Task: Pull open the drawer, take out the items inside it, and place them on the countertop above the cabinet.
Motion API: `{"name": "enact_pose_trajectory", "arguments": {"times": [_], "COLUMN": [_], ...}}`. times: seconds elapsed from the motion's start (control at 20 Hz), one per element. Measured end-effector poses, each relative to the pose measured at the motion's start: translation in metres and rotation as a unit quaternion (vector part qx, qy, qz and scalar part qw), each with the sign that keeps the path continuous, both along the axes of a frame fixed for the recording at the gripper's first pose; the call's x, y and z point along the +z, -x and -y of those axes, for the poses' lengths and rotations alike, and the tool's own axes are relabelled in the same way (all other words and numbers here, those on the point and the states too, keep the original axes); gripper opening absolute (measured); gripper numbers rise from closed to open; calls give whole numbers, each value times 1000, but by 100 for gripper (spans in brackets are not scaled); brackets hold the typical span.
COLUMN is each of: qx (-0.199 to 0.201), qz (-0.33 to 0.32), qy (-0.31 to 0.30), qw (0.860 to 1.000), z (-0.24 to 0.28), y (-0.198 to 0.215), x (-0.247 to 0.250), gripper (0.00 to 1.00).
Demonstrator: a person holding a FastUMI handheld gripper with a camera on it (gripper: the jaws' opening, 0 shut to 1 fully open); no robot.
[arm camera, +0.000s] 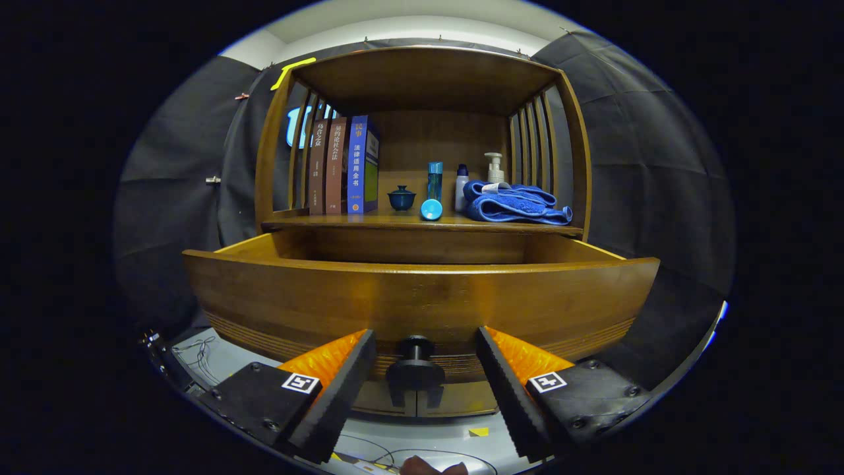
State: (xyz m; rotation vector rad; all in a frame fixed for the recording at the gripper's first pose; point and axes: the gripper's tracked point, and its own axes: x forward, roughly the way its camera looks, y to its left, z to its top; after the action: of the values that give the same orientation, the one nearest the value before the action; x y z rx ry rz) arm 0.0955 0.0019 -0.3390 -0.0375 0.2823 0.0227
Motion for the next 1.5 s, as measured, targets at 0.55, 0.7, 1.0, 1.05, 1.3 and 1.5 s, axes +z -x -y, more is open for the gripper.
{"name": "enact_pose_trajectory", "arguments": {"times": [0.55,0.7,1.0,1.05,1.3,1.5], "qx": [-3,-5,-7,-9,-8,-7], "qz": [-13,-18,-25,-26,-29,-24], "qy": [-7,-6,-10,-11,-11,7], "qw": [1000,1000,1000,1000,999,1000], "z": [-4,-5,-9,-10,-12,-10], "y": [-68,-82,-109,-112,-131,-132], "x": [-12,-14,-20,-21,-26,-26], "gripper": [100,100,100,100,100,100]}}
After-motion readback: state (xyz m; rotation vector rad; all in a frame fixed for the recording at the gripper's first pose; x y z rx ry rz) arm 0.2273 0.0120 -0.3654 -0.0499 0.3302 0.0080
